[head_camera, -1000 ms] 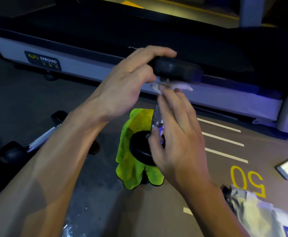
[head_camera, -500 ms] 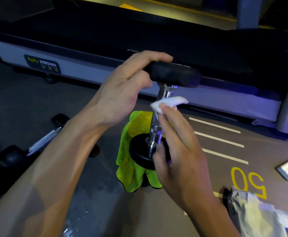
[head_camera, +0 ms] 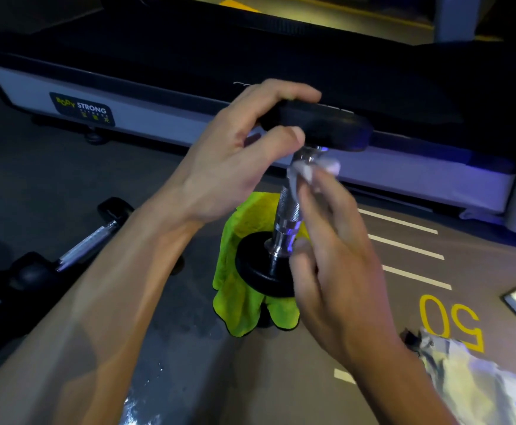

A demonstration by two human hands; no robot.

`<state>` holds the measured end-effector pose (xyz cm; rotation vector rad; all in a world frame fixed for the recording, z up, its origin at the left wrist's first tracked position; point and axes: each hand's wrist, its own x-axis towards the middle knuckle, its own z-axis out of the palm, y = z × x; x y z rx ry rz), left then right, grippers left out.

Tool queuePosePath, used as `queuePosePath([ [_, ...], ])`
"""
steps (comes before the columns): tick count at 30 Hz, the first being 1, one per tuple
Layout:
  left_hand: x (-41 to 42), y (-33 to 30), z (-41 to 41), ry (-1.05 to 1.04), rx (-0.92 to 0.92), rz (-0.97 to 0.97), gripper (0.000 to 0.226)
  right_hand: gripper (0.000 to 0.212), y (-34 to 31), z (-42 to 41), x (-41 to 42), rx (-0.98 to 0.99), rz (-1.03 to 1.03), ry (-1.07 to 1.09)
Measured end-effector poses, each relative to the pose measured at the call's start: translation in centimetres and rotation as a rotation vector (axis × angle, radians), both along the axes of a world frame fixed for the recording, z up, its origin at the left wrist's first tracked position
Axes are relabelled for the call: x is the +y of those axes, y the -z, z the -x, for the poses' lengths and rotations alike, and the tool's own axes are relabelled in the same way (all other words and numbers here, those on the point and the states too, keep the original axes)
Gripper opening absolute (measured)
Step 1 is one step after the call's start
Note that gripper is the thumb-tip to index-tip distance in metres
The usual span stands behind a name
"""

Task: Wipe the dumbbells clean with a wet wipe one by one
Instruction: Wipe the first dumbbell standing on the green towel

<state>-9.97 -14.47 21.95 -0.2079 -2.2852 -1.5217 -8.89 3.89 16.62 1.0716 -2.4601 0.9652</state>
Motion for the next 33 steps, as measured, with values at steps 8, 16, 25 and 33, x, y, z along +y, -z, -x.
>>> queuePosePath([
  [8,-0.3,0.0,0.1,-0.042,-0.003,-0.007,0.042,0.051,1.6,-1.4,1.1,0.016,-0.195,-0.094],
  [16,0.0,-0.1,0.1,-0.039,-0.004,0.01,0.042,0.057,-1.1,0.6,0.0,0.07,-0.184,-0.025],
  [25,0.1,-0.1,-0.1,-0.028,0.007,0.012,0.041,0.058,-0.7,0.0,0.4,0.036,-0.175,-0.074],
  [33,0.0,0.2,-0.2,-0.02,0.013,-0.011,0.041,0.045,0.7,-1.3,1.0,0.008,-0.228,-0.143],
])
